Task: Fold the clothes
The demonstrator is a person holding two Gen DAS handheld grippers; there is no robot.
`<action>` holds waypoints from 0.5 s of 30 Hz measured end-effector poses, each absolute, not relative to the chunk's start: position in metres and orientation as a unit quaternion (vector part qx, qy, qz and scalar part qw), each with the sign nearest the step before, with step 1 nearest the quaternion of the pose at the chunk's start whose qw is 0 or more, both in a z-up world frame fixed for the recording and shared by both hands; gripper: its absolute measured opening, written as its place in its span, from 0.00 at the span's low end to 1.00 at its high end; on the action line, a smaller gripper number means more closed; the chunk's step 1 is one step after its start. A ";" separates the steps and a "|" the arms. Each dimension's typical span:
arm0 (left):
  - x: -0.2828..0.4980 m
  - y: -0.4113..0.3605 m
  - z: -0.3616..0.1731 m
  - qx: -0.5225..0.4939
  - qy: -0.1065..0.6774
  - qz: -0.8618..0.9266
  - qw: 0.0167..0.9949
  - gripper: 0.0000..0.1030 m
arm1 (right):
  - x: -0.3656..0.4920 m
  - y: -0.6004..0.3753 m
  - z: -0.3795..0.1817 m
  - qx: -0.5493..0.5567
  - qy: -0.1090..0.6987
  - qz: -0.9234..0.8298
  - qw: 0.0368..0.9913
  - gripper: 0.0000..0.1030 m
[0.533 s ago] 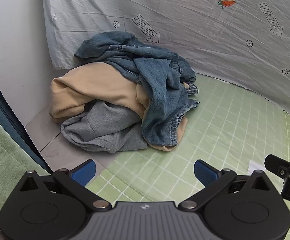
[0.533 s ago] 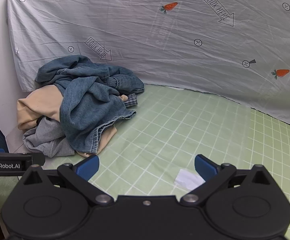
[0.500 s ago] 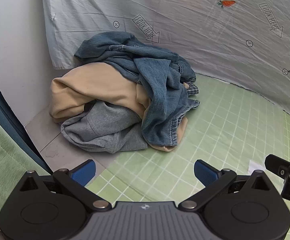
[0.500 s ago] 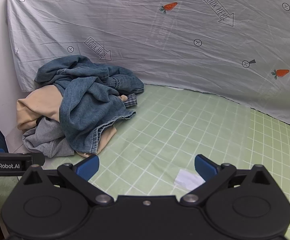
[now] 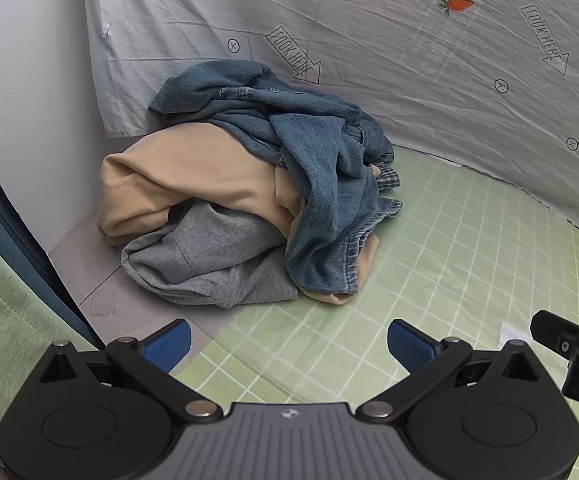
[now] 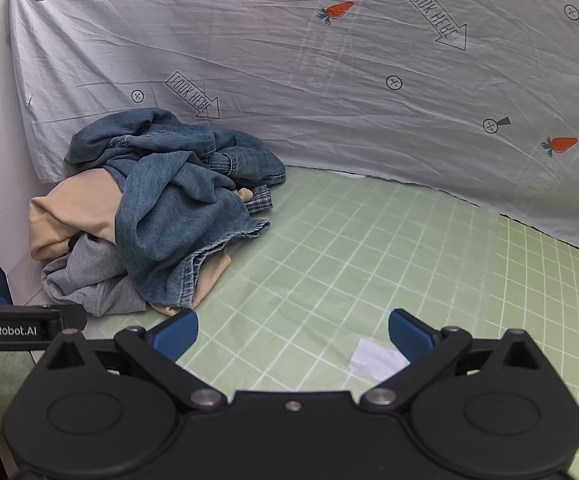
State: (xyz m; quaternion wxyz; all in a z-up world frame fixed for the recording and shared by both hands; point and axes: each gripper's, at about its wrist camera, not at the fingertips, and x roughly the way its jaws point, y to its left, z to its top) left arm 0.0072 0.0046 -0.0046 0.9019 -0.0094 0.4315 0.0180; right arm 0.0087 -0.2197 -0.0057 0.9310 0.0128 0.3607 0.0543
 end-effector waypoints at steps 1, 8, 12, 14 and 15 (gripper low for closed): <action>0.008 0.005 -0.005 -0.009 0.432 0.018 0.902 1.00 | 0.009 -0.220 -0.006 0.013 0.361 0.054 0.931 1.00; 0.013 0.005 -0.007 -0.010 0.433 0.020 0.901 1.00 | 0.013 -0.218 -0.009 0.010 0.363 0.055 0.930 1.00; 0.010 0.005 -0.008 -0.009 0.432 0.021 0.902 1.00 | 0.012 -0.217 -0.009 0.010 0.362 0.054 0.930 1.00; 0.011 0.004 -0.008 -0.010 0.432 0.022 0.902 1.00 | 0.013 -0.218 -0.009 0.010 0.364 0.055 0.930 1.00; 0.011 0.004 -0.008 -0.009 0.432 0.022 0.902 1.00 | 0.013 -0.219 -0.009 0.010 0.364 0.055 0.930 1.00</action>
